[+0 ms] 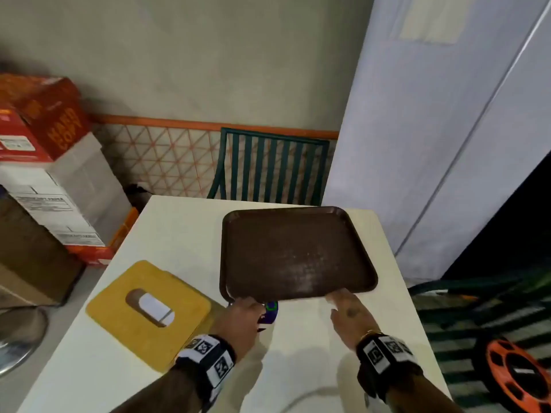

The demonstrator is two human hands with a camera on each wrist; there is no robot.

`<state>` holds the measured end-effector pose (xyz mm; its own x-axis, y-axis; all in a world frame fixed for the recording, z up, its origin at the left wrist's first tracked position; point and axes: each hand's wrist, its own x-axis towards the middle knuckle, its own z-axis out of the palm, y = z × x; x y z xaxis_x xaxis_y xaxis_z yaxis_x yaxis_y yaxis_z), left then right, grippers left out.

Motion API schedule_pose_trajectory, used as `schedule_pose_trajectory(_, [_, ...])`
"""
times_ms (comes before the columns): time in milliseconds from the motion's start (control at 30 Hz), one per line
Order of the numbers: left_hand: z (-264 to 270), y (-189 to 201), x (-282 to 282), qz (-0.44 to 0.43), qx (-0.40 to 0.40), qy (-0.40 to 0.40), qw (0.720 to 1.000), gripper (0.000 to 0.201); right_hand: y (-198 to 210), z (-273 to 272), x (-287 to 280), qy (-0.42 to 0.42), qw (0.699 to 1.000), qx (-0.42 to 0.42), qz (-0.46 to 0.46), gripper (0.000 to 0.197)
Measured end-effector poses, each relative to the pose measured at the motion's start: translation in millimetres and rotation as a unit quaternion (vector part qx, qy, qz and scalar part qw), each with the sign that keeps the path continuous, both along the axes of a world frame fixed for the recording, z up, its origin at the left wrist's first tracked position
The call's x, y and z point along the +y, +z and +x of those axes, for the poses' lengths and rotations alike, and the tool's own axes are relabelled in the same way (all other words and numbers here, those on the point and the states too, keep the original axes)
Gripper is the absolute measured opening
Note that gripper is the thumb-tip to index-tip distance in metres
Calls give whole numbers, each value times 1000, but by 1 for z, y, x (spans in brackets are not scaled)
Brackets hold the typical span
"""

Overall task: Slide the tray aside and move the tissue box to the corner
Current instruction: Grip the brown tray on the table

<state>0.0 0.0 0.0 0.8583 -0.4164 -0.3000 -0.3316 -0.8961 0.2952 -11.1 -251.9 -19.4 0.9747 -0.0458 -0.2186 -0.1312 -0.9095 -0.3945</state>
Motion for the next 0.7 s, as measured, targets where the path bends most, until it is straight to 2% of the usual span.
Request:
schedule_pose_trajectory(67, [16,-3,-3,27,1,4,1000,36,-6,9,-4,3,999,-25,-28,44])
schedule_pose_trajectory(233, [42,-2,-12,86,-2,-45,995,33,-30,21,-18,38,985,-134,-101,41])
schedule_pose_trajectory(300, [51,1,-12,94,3,-60,994,32,-32,23,-22,75,979,-145,-120,30])
schedule_pose_trajectory(366, [59,3,-11,96,20,-65,993,31,-35,26,-23,104,977,-143,-118,37])
schedule_pose_trajectory(433, [64,6,-11,100,36,-66,992,30,-38,30,-21,102,978,-138,-117,47])
schedule_pose_trajectory(533, [68,8,-13,99,45,-63,992,30,-37,33,-16,98,977,-157,-102,42])
schedule_pose_trajectory(700, [75,5,-16,100,38,-49,993,32,-41,36,-6,67,982,-159,-81,52])
